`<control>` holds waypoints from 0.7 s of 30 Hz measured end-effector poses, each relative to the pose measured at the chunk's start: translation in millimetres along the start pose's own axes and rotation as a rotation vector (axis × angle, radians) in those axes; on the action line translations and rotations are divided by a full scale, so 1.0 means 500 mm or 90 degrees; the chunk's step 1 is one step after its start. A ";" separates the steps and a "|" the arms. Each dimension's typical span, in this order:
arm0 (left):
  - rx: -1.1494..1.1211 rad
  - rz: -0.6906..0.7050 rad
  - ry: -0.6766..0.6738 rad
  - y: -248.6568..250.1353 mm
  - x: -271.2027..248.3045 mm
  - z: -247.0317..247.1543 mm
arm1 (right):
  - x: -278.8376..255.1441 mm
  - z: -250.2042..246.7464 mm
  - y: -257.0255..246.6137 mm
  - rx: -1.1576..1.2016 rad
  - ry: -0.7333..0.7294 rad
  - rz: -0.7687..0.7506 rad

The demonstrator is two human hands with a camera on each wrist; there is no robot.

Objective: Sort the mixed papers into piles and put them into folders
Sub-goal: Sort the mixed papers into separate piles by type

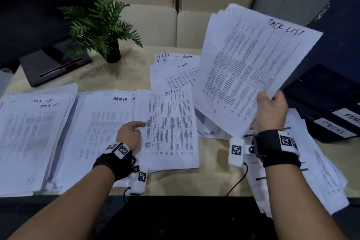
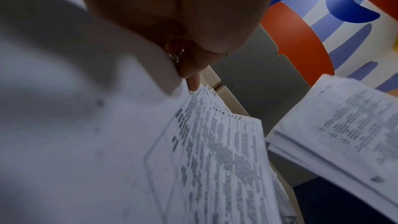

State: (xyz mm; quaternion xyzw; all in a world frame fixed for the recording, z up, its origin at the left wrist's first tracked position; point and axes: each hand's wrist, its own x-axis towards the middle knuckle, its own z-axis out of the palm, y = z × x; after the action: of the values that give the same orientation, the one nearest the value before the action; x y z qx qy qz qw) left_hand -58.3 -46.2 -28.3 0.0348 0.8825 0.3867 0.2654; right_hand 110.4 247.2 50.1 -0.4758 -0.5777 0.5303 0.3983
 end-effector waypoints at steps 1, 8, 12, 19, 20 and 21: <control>-0.004 -0.003 0.001 0.001 -0.001 0.000 | 0.002 0.004 -0.010 0.006 -0.018 -0.003; -0.025 0.000 -0.019 0.013 -0.014 -0.002 | -0.040 0.062 0.053 -0.021 -0.187 0.114; -0.071 -0.014 -0.061 0.025 -0.016 0.004 | -0.087 0.083 0.140 -0.149 -0.301 0.183; -0.031 -0.045 -0.069 -0.002 -0.016 0.031 | -0.128 0.089 0.197 -0.323 -0.348 0.203; -0.032 -0.042 -0.063 -0.004 -0.016 0.033 | -0.127 0.086 0.197 -0.338 -0.340 0.197; -0.038 -0.041 -0.056 -0.003 -0.014 0.035 | -0.125 0.083 0.198 -0.350 -0.332 0.197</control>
State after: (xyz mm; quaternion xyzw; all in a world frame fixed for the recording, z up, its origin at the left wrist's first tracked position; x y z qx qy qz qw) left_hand -43.2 -37.7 -36.2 0.0154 0.8587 0.4024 0.3171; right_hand 97.5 175.3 -50.1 -0.4955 -0.7014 0.5123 0.0122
